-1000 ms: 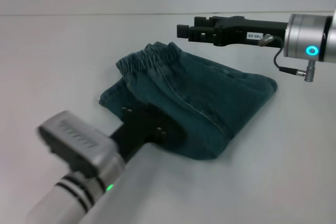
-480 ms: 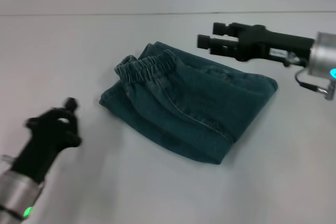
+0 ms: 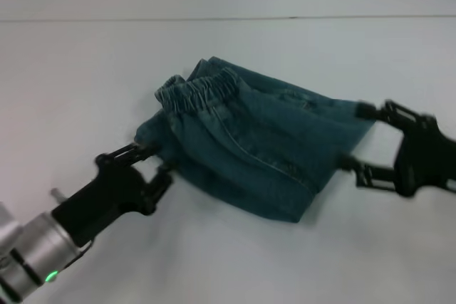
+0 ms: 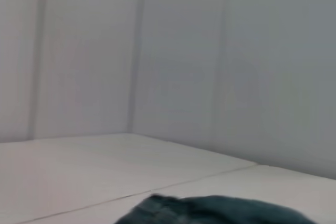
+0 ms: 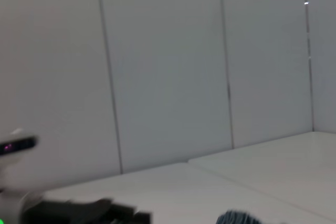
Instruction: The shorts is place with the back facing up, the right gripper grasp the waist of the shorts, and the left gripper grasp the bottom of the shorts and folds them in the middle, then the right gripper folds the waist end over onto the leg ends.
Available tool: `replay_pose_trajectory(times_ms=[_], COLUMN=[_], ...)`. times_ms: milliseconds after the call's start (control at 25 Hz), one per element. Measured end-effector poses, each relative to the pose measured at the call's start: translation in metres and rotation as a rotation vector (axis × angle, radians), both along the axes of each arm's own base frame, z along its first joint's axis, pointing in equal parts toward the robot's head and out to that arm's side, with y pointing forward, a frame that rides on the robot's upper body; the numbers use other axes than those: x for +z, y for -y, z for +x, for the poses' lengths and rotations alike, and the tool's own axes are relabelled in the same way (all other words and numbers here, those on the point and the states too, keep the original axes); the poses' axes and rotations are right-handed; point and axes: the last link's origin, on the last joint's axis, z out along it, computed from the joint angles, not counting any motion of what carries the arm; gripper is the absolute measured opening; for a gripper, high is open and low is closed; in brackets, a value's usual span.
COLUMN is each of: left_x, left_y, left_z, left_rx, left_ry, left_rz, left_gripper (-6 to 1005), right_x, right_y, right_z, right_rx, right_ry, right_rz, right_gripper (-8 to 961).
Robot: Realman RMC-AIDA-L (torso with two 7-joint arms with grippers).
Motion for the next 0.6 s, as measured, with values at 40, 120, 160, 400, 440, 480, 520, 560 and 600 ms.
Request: replay_pose_trajectory(times_ms=[40, 120, 160, 400, 440, 480, 520, 560, 600], left_x=[-0.001, -0.004, -0.006, -0.009, -0.009, -0.009, -0.009, -0.008, -0.008], left_y=[-0.003, -0.008, -0.01, -0.021, -0.021, -0.022, -0.023, -0.023, -0.023], left_z=[0.004, 0.011, 0.015, 0.023, 0.023, 0.024, 0.024, 0.024, 0.024], left_rx=[-0.02, -0.064, -0.084, -0.114, -0.114, -0.114, -0.112, -0.11, -0.11], left_ry=[-0.004, -0.017, -0.025, -0.042, -0.041, -0.04, -0.038, -0.037, -0.038], left_rz=[-0.013, -0.04, -0.055, -0.11, -0.113, -0.115, -0.117, -0.119, -0.12], left_gripper=[212, 287, 324, 585, 631, 683, 735, 787, 839], right_x=[-0.001, -0.005, -0.007, -0.019, -0.02, -0.02, -0.02, -0.02, -0.02], right_y=[0.005, 0.014, 0.017, 0.027, 0.028, 0.028, 0.028, 0.028, 0.028], right_z=[0.005, 0.015, 0.019, 0.029, 0.03, 0.031, 0.032, 0.033, 0.033], right_rx=[-0.003, -0.025, -0.029, -0.061, -0.068, -0.074, -0.081, -0.088, -0.092], right_ry=[0.013, 0.038, 0.047, 0.056, 0.054, 0.054, 0.053, 0.055, 0.055], right_rz=[-0.003, -0.002, 0.003, 0.002, 0.003, 0.004, 0.005, 0.009, 0.011], right_gripper=[926, 957, 957, 956, 956, 956, 956, 956, 956])
